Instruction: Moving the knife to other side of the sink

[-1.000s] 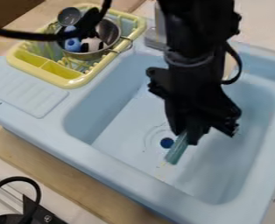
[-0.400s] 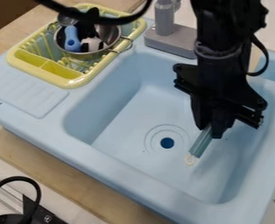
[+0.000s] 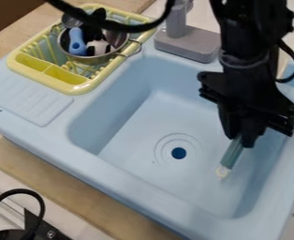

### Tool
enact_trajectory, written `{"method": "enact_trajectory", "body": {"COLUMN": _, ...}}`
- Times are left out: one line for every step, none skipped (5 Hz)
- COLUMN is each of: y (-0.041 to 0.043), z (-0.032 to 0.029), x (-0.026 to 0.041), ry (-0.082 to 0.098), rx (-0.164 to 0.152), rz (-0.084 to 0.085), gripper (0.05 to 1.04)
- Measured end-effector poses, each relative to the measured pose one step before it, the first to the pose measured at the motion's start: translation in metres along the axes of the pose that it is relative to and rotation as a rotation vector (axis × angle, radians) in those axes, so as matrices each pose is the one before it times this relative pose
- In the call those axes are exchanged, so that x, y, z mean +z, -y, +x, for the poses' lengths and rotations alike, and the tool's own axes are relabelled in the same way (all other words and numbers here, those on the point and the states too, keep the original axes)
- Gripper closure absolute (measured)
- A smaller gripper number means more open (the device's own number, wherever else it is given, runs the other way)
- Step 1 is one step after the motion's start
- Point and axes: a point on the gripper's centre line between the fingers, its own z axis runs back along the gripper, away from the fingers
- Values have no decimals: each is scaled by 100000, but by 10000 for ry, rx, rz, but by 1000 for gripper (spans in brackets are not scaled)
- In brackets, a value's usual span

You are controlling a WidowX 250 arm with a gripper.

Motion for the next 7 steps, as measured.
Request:
{"method": "enact_trajectory", "body": {"y": 449, "z": 841, "x": 329, "ry": 281, "rx": 39, "rz": -384, "gripper": 862}}
{"method": "enact_trajectory", "body": {"y": 230, "z": 349, "x": -973, "ry": -209, "rx": -297, "rz": -169, "gripper": 817}}
{"method": "enact_trajectory", "body": {"y": 45, "z": 116, "x": -699, "ry": -210, "rx": -134, "rz": -111, "gripper": 685}}
{"method": "enact_trajectory", "body": {"y": -130, "z": 138, "x": -53, "ry": 85, "rx": 166, "rz": 0, "gripper": 413}}
{"method": "enact_trajectory", "body": {"y": -190, "z": -34, "x": -48, "ry": 7, "rx": -9, "rz": 85, "gripper": 153}}
{"method": "enact_trajectory", "body": {"y": -70, "z": -151, "x": -16, "ry": -87, "rx": -39, "rz": -10, "gripper": 91}}
{"method": "enact_trajectory", "body": {"y": -28, "z": -728, "x": 918, "ry": 188, "rx": -84, "rz": -107, "gripper": 91}}
